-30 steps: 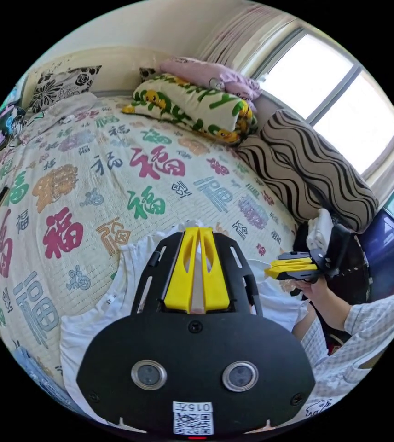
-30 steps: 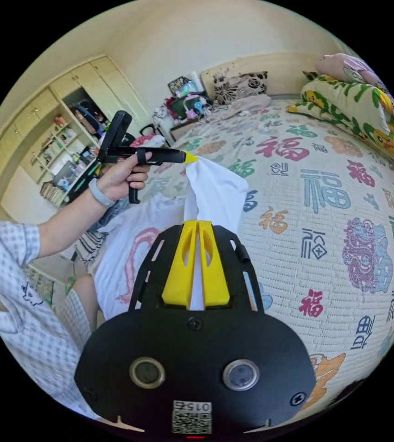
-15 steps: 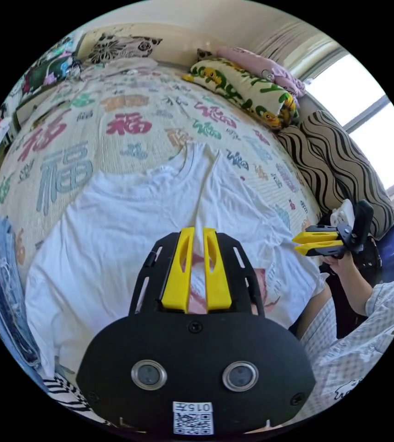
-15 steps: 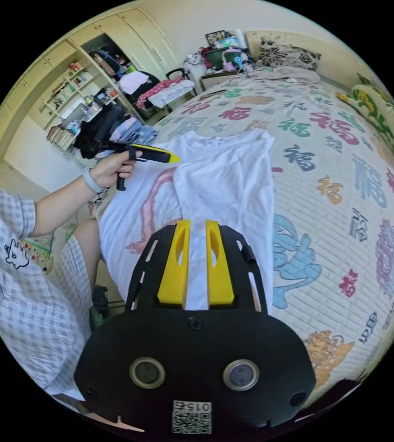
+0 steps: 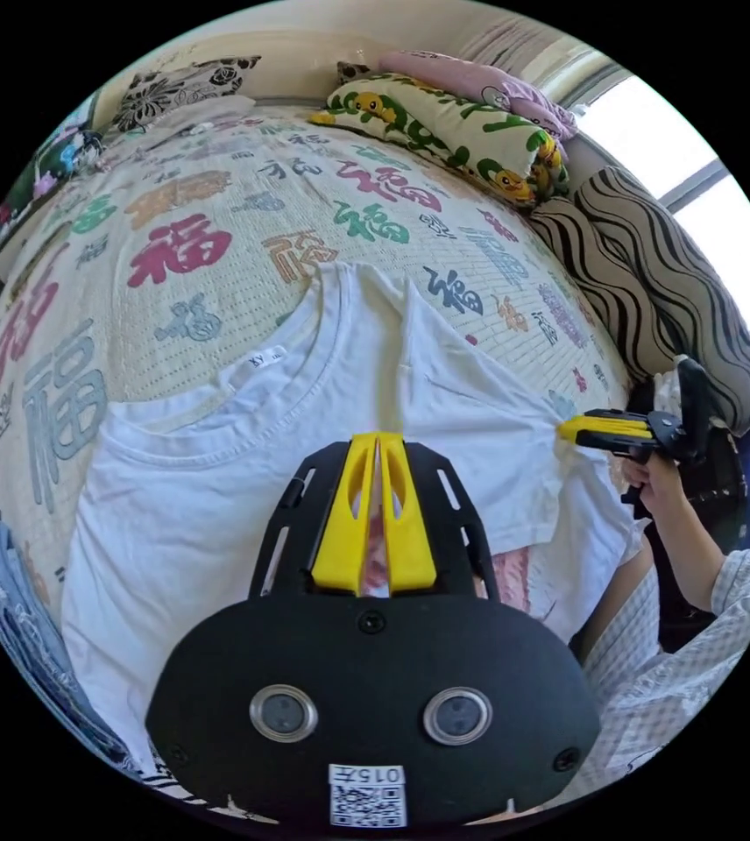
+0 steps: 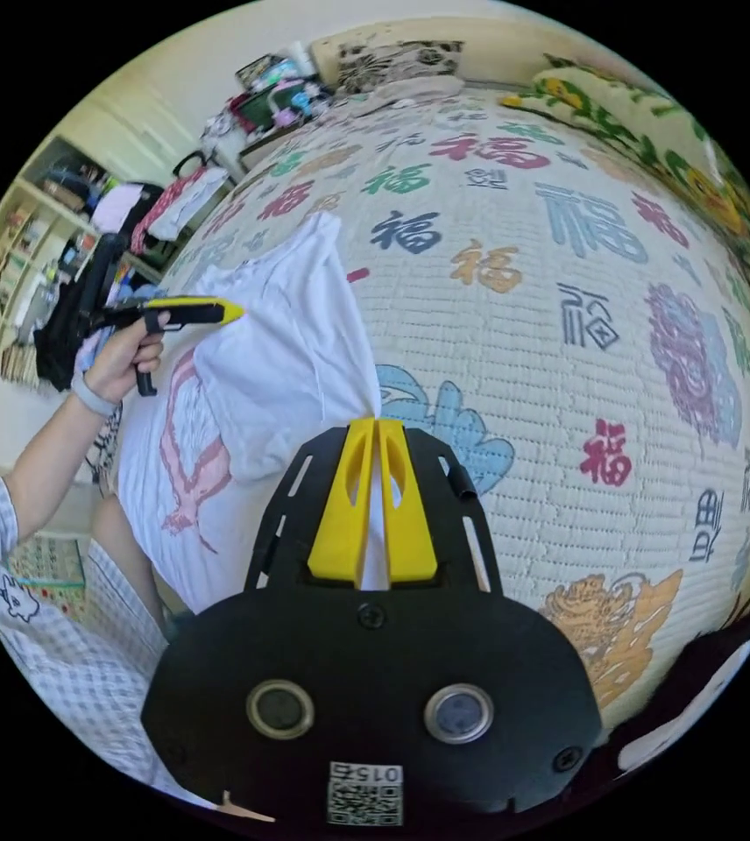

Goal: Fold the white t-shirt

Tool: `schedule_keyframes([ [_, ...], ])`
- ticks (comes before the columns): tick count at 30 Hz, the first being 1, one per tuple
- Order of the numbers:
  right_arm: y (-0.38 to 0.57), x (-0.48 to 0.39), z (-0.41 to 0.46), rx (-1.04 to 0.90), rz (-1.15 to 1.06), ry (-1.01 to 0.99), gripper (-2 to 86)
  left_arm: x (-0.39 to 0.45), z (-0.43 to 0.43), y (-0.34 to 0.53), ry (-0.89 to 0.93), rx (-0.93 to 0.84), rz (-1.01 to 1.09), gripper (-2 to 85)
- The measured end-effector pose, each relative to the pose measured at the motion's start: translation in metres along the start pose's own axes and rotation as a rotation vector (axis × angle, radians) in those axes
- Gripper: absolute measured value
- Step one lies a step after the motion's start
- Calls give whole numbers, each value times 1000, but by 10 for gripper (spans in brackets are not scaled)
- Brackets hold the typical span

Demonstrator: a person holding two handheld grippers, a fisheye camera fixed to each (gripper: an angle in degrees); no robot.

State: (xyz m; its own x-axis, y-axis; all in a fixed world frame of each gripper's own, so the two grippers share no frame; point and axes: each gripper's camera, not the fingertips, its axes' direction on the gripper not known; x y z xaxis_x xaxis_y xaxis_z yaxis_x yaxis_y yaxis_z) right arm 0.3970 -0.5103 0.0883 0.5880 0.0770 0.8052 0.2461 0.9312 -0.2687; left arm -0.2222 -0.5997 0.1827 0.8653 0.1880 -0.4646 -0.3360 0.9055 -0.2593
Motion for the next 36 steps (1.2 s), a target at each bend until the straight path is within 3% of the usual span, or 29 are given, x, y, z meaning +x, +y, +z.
schedule_keyframes([
  [7, 2, -1, 13, -28, -70, -30, 57, 1, 14, -88, 113, 40, -5, 80],
  [12, 0, -9, 35, -90, -113, 50, 34, 9, 68, -125, 99, -119, 11, 43],
  [14, 0, -9, 38, -90, -119, 45, 15, 9, 69, -126, 74, -82, 5, 21],
  [16, 3, -3, 39, -49, -83, 33, 5, -4, 51, -120, 174, 96, -71, 7],
  [19, 7, 8, 42, 22, -2, -14, 1, -32, 50, -107, 290, 183, -186, 2],
  [22, 9, 10, 57, 0, 35, -37, 4, -45, 74, -101, 275, 100, -203, 6],
  [26, 17, 5, 60, 16, 26, 42, 19, -56, 71, -93, 319, 159, -198, 25],
  [30, 24, -25, 55, 77, -137, -33, 47, -56, 47, -59, 402, 142, -116, 66],
  [36, 19, -98, 107, 19, -339, -42, 52, -17, 53, 26, 239, -32, -1, 78],
])
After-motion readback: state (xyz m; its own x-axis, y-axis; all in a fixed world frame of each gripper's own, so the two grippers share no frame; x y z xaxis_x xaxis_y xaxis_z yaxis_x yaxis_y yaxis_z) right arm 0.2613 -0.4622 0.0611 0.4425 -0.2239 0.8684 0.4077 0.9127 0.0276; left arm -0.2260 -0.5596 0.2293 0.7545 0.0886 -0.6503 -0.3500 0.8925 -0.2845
